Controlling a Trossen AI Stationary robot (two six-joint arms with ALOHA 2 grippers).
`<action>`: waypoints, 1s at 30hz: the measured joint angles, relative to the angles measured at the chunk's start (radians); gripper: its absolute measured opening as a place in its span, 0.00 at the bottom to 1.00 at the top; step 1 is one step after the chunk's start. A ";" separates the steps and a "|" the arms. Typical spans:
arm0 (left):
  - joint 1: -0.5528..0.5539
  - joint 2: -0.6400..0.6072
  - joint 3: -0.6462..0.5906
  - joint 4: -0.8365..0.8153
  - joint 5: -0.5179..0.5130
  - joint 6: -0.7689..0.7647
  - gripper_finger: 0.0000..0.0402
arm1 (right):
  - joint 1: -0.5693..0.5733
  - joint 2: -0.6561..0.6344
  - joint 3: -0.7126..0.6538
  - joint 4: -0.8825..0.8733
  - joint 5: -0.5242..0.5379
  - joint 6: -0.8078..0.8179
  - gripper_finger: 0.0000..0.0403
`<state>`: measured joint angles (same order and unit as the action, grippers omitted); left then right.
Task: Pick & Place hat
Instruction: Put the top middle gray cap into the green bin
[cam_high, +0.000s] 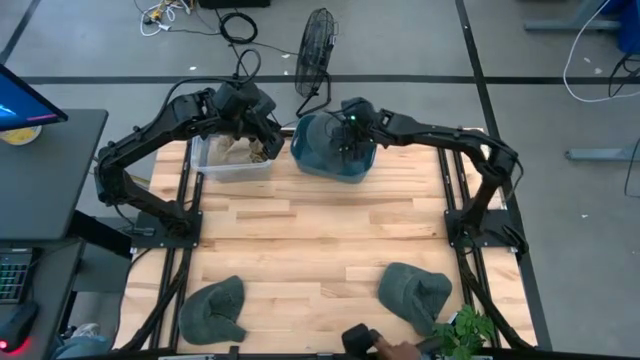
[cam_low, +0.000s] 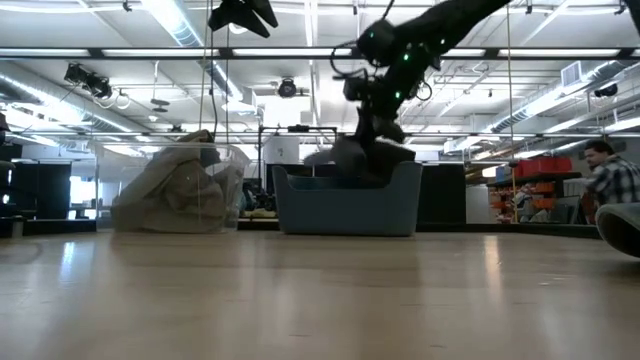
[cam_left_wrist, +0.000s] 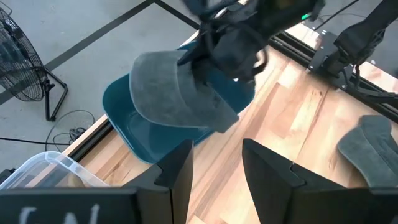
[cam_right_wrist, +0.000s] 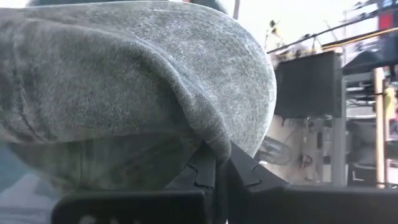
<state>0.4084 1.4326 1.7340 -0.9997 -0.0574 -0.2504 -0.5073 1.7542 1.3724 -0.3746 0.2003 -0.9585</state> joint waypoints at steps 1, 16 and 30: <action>0.000 0.000 0.000 0.000 0.000 0.000 0.35 | -0.005 0.015 0.000 -0.002 -0.003 0.004 0.02; 0.000 0.000 0.000 0.000 0.000 0.001 0.35 | -0.011 0.071 0.000 -0.121 -0.086 0.159 0.10; 0.000 0.000 0.000 0.000 0.000 0.002 0.35 | 0.036 0.064 0.000 -0.178 0.062 0.269 0.45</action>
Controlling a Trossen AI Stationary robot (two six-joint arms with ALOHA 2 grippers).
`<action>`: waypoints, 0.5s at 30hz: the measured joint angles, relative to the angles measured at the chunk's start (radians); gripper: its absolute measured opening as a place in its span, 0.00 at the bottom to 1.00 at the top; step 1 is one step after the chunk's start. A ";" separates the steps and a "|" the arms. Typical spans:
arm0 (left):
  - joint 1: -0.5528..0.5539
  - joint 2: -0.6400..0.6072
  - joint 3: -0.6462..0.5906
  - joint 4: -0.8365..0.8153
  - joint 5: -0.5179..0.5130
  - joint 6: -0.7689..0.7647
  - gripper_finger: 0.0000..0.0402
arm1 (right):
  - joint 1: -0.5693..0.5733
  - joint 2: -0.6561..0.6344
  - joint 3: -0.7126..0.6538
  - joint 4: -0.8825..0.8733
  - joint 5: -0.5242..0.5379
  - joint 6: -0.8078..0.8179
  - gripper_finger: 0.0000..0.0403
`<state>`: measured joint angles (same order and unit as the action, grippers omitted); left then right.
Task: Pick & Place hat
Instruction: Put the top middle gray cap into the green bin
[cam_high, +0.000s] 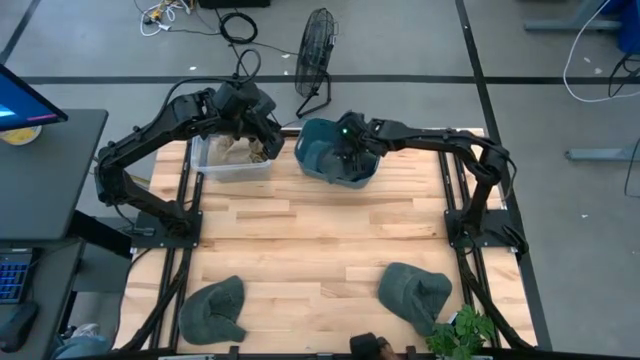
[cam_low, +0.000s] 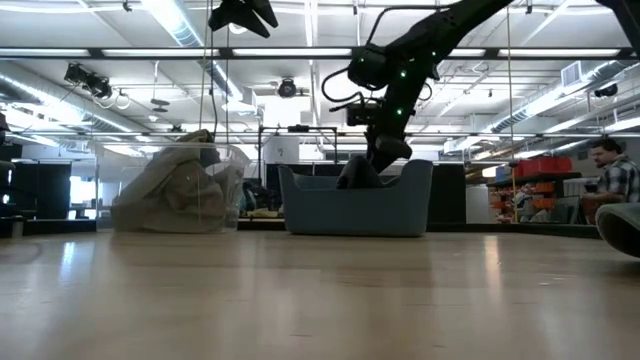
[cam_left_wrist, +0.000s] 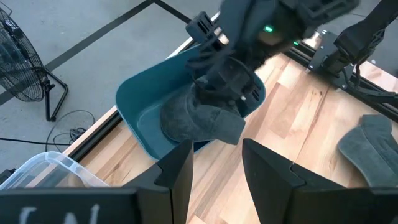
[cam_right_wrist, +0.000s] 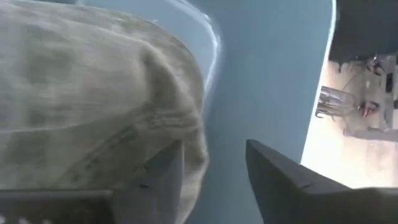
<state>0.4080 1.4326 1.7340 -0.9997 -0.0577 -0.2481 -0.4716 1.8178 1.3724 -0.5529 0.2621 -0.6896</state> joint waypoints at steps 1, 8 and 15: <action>0.000 0.000 0.000 0.000 0.000 0.000 0.35 | 0.014 -0.006 0.000 -0.008 0.009 -0.002 0.46; 0.000 0.000 0.000 0.000 0.000 0.000 0.35 | 0.134 -0.091 0.000 -0.045 -0.002 0.077 0.47; 0.000 0.000 0.000 0.000 0.000 -0.001 0.35 | 0.194 -0.075 0.002 0.108 -0.237 0.310 0.32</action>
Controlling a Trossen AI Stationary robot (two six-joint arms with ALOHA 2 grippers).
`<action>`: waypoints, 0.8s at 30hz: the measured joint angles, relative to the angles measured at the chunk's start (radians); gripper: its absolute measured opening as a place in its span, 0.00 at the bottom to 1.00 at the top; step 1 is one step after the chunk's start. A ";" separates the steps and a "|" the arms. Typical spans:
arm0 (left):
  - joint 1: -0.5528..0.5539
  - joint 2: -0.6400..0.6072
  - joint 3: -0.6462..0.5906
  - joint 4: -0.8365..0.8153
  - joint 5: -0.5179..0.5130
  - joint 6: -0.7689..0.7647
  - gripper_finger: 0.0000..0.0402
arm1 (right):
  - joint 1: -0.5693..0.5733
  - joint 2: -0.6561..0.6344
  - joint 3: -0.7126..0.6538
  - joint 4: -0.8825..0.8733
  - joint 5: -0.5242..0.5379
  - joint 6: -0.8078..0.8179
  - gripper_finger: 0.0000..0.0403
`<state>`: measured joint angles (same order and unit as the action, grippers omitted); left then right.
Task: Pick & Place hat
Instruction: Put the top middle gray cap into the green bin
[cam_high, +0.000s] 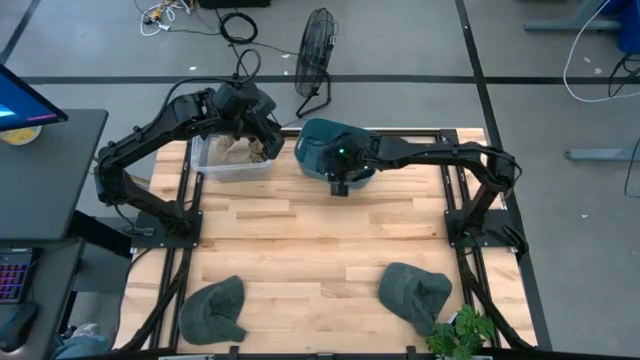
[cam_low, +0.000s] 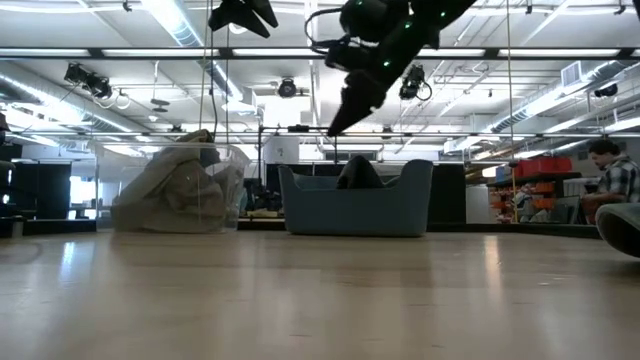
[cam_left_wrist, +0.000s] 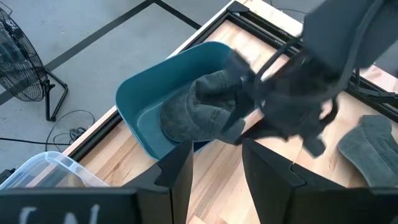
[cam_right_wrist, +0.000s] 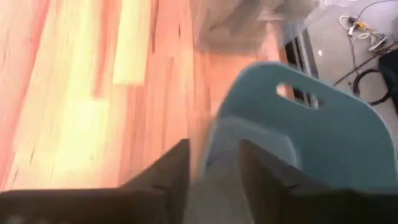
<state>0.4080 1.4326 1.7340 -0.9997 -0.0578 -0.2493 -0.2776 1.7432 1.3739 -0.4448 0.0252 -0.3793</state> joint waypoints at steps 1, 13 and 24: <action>0.000 0.000 0.000 0.000 0.000 0.000 0.35 | 0.003 0.012 -0.001 0.007 0.007 0.001 0.27; -0.002 0.000 0.000 -0.007 0.000 0.000 0.35 | -0.021 0.076 -0.002 -0.145 0.098 0.083 0.01; -0.002 0.000 0.000 -0.007 0.000 0.000 0.35 | -0.075 0.077 -0.002 -0.231 0.235 0.083 0.01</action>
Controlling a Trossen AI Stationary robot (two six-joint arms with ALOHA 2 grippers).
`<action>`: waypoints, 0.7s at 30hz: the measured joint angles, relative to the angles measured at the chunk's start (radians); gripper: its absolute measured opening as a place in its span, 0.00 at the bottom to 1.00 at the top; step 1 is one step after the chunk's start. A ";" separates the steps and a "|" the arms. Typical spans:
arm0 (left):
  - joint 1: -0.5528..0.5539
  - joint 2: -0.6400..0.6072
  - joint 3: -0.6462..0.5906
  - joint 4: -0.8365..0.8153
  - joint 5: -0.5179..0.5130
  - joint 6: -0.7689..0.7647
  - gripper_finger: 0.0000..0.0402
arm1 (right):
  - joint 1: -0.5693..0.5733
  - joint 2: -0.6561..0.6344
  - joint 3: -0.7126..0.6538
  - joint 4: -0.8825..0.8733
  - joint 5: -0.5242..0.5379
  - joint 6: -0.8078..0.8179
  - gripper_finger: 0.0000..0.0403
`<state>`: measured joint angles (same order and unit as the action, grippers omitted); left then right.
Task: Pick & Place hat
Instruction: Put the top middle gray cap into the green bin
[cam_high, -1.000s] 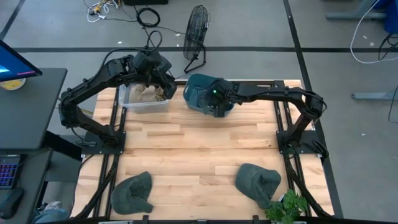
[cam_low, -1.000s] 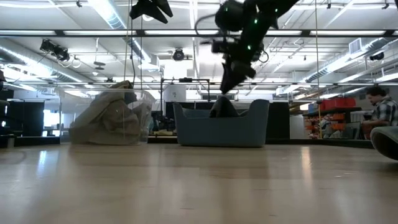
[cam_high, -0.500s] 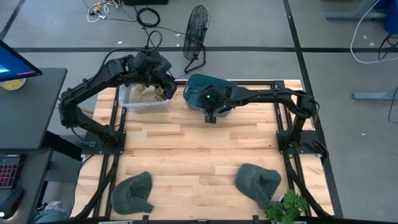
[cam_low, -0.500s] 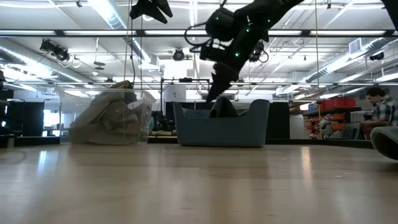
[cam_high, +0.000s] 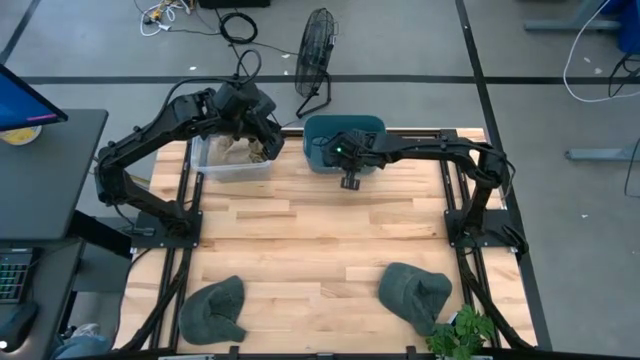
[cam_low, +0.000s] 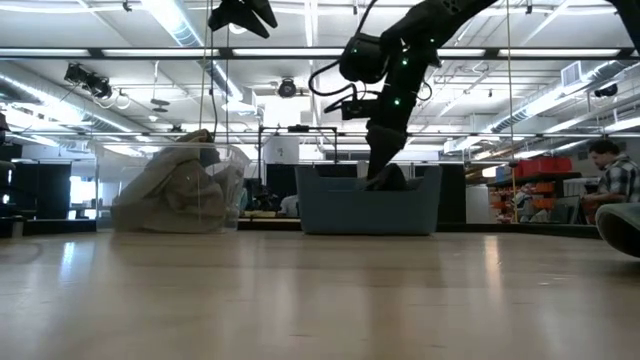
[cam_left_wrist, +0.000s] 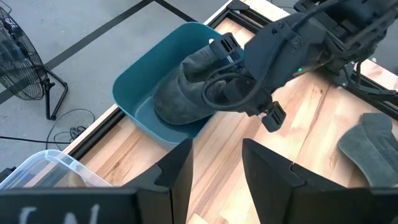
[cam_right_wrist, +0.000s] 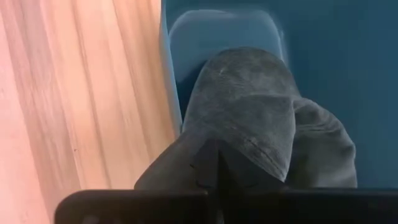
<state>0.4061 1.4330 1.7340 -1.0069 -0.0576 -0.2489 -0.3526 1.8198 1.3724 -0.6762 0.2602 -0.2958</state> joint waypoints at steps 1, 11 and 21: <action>0.000 0.000 0.000 0.000 0.000 0.000 0.35 | -0.004 0.000 0.000 0.000 -0.005 -0.001 0.01; 0.000 0.000 0.000 -0.001 0.000 0.000 0.35 | -0.102 0.020 0.001 0.019 0.027 -0.055 0.00; 0.000 0.000 0.000 -0.002 0.000 -0.001 0.35 | -0.143 -0.009 -0.001 -0.019 -0.035 0.027 0.00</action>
<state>0.4065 1.4330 1.7340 -1.0087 -0.0574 -0.2497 -0.4957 1.8107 1.3716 -0.6952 0.2249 -0.2691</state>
